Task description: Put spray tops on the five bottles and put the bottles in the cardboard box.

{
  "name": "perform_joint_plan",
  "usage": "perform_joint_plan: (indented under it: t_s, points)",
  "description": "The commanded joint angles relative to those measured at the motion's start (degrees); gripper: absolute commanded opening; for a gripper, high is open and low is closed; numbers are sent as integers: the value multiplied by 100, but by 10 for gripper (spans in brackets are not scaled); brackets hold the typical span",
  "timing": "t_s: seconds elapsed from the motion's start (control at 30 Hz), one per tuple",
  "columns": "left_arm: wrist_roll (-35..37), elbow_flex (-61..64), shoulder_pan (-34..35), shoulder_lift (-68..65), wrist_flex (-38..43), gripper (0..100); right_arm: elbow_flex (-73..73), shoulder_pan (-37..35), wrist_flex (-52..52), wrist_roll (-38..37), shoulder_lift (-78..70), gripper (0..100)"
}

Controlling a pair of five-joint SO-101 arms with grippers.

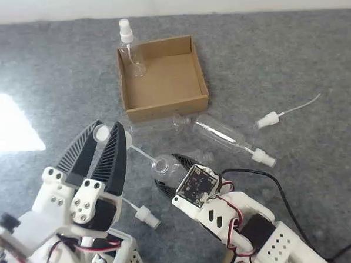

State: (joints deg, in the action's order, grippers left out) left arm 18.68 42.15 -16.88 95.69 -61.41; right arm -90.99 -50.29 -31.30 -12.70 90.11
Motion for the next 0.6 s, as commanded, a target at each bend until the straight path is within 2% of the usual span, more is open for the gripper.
perform_joint_plan:
  t_s: [0.0,0.1,0.23,0.43,0.57]
  points:
    - [44,207,-18,35,26,13,105,66,145,-79,92,9]
    - [44,400,-44,35,35,13,105,66,145,-79,92,9]
    - [35,681,-457,35,53,14,105,66,145,-70,92,9]
    - [26,1446,-853,35,536,15,123,66,145,-35,154,8]
    - [-202,1596,-967,35,554,15,132,66,145,-35,154,8]
